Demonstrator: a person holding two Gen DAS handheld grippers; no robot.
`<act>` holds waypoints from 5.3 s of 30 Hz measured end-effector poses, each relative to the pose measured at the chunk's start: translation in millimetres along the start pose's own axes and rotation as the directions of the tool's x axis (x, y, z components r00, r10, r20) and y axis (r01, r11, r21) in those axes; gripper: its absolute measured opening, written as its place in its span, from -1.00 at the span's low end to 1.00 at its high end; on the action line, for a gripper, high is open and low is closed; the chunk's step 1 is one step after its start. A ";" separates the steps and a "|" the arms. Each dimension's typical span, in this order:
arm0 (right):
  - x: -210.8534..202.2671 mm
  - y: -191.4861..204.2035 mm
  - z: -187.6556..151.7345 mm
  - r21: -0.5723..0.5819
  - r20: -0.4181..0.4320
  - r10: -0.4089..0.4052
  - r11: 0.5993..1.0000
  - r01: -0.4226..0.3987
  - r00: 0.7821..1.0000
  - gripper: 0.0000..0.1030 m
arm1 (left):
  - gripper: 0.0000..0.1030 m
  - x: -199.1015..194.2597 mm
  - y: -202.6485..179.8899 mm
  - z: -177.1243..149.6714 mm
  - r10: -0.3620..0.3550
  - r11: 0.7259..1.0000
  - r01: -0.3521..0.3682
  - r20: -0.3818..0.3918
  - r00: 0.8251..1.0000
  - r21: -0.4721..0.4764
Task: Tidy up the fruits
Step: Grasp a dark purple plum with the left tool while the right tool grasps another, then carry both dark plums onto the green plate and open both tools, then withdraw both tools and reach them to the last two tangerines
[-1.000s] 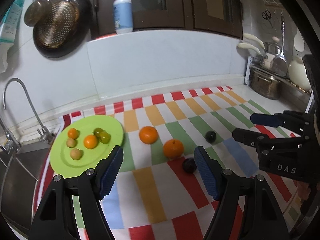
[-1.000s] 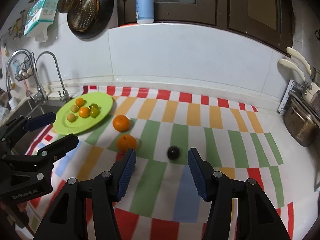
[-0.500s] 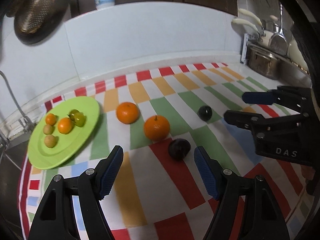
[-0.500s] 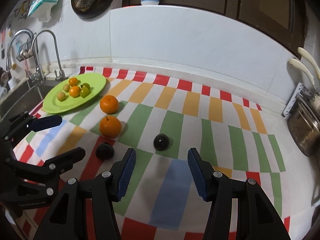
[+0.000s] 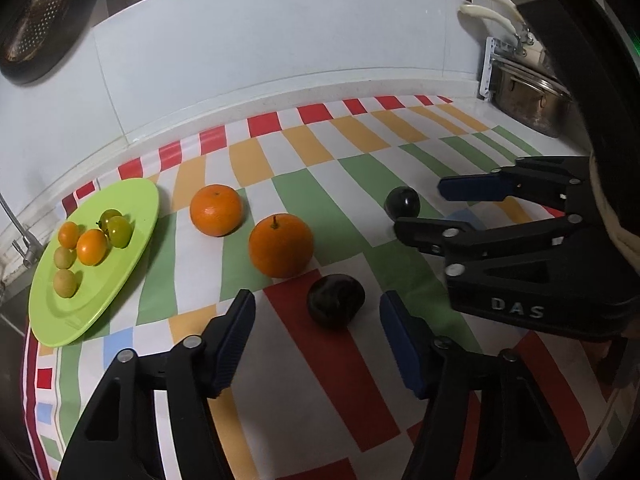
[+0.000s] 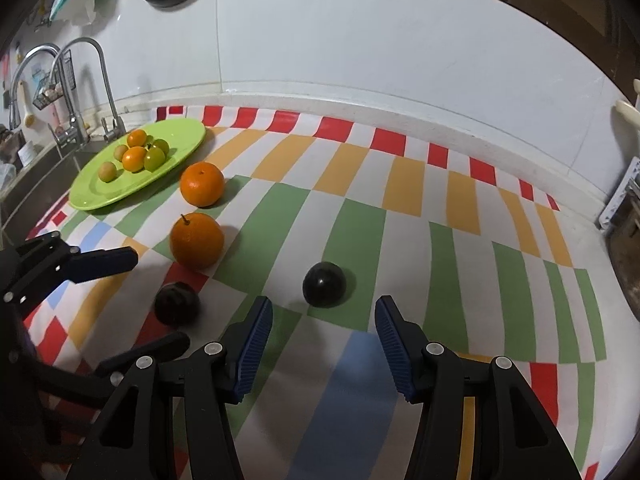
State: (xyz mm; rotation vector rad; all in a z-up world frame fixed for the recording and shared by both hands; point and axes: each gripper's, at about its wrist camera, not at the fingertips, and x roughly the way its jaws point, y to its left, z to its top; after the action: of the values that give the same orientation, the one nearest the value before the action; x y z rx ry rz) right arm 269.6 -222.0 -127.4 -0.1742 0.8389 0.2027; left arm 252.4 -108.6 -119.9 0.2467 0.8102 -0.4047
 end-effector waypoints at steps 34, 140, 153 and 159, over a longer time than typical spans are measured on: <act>-47.4 23.1 6.2 0.064 0.094 0.043 0.997 -0.049 0.995 -0.48 | -0.41 -54.5 31.1 5.6 -0.014 0.991 0.024 0.078 0.997 -0.128; -32.7 157.6 124.7 -0.058 0.182 0.193 0.981 -0.185 0.964 -0.02 | 0.28 -118.5 191.2 8.0 0.264 0.938 -0.215 0.159 0.951 -0.273; -71.2 119.4 79.1 0.025 0.217 0.120 0.991 -0.128 0.969 0.22 | 0.62 -131.5 140.3 0.0 0.236 0.954 -0.189 0.192 0.953 -0.234; -73.9 103.3 60.9 0.050 0.207 0.064 0.996 -0.076 0.976 0.30 | 0.72 -123.4 121.2 -4.8 0.236 0.958 -0.195 0.192 0.952 -0.210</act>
State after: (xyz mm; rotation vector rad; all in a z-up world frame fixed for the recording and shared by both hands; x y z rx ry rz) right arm 239.8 -116.1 -39.5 -0.0679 0.6450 0.2574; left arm 226.3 33.2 -24.1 0.1102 0.5951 -0.1420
